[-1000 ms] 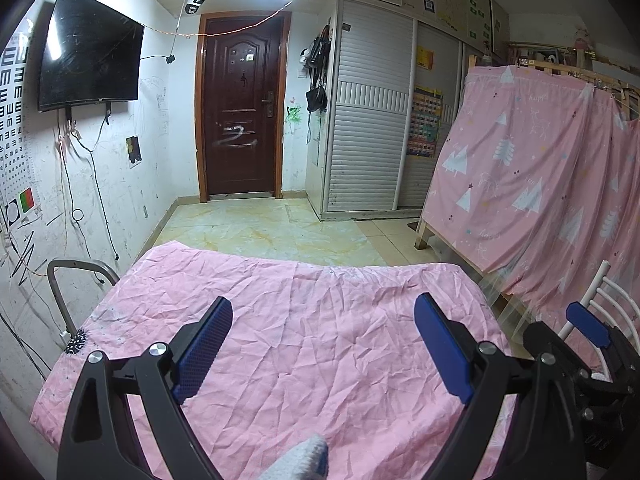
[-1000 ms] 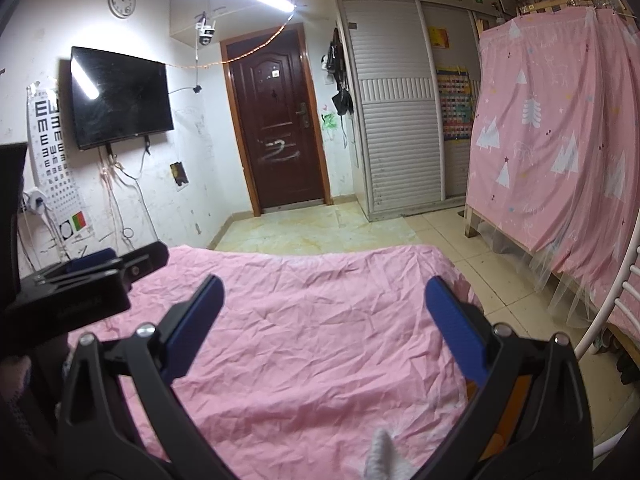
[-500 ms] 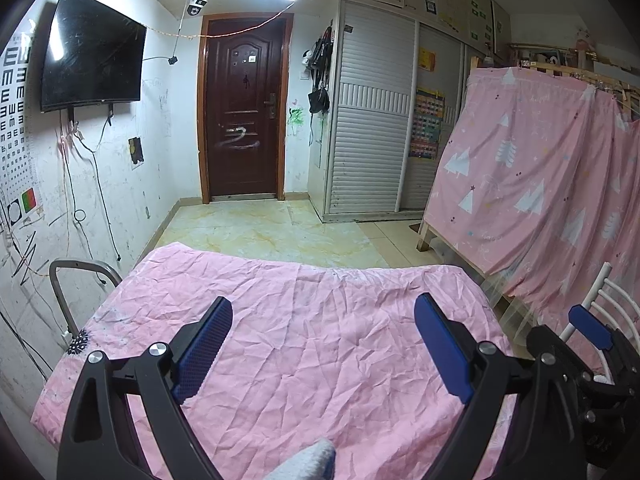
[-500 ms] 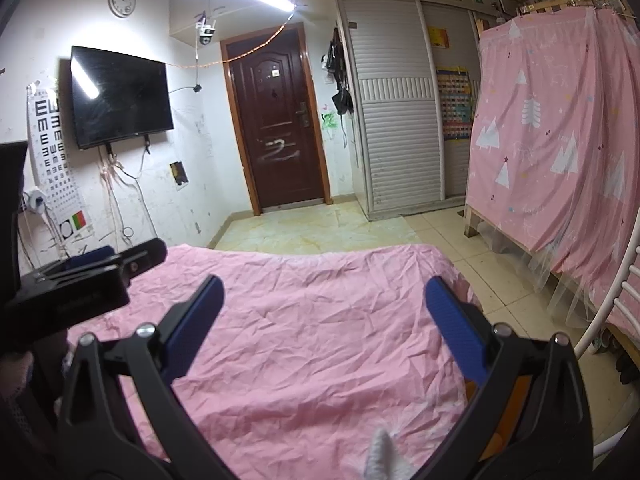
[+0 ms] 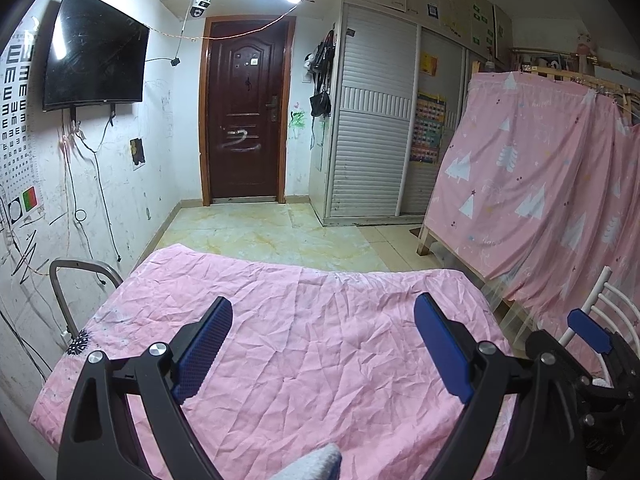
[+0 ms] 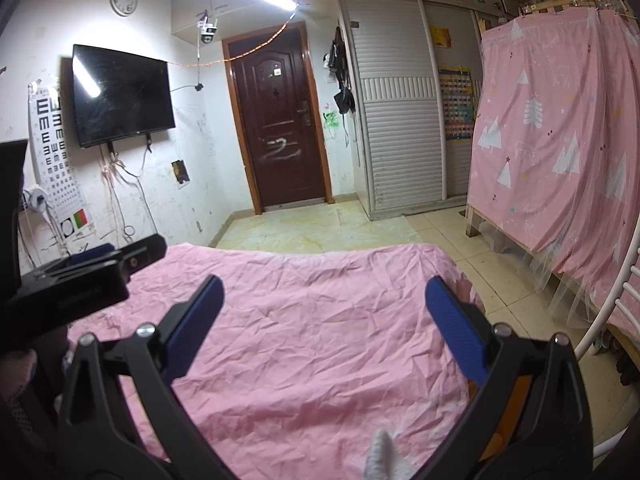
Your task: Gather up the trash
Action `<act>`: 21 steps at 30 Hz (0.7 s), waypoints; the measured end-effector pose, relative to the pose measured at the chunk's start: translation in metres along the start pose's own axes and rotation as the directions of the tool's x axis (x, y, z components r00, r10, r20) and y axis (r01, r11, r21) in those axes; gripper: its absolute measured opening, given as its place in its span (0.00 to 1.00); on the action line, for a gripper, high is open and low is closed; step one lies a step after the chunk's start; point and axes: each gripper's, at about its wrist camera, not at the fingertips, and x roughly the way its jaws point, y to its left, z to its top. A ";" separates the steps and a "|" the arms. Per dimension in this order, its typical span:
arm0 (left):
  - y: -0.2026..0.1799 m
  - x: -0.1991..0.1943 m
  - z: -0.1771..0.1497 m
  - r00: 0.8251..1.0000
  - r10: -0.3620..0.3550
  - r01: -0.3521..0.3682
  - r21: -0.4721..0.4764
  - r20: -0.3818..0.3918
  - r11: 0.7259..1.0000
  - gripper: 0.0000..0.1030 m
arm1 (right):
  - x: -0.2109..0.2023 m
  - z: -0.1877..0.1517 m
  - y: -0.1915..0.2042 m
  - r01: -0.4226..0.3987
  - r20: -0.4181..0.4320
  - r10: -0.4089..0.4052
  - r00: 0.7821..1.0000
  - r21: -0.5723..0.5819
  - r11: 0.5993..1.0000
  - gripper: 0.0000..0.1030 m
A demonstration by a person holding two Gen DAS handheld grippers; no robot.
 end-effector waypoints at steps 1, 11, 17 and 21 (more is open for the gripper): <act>0.000 0.000 0.000 1.000 0.000 0.000 -0.001 -0.001 1.000 0.80 | 0.000 0.000 0.001 0.001 0.000 -0.001 1.000 0.000 1.000 0.94; 0.002 0.001 0.000 1.000 0.004 -0.004 -0.007 -0.007 1.000 0.80 | 0.001 -0.001 0.001 0.000 0.001 0.000 1.000 -0.001 1.000 0.94; 0.004 0.001 0.001 1.000 0.005 -0.005 -0.009 -0.010 1.000 0.80 | 0.000 -0.001 0.001 -0.001 0.000 0.001 1.000 -0.004 1.000 0.94; 0.007 0.002 0.001 1.000 0.008 -0.009 -0.018 -0.012 1.000 0.80 | 0.001 -0.002 0.001 -0.002 0.000 0.002 1.000 -0.005 1.000 0.94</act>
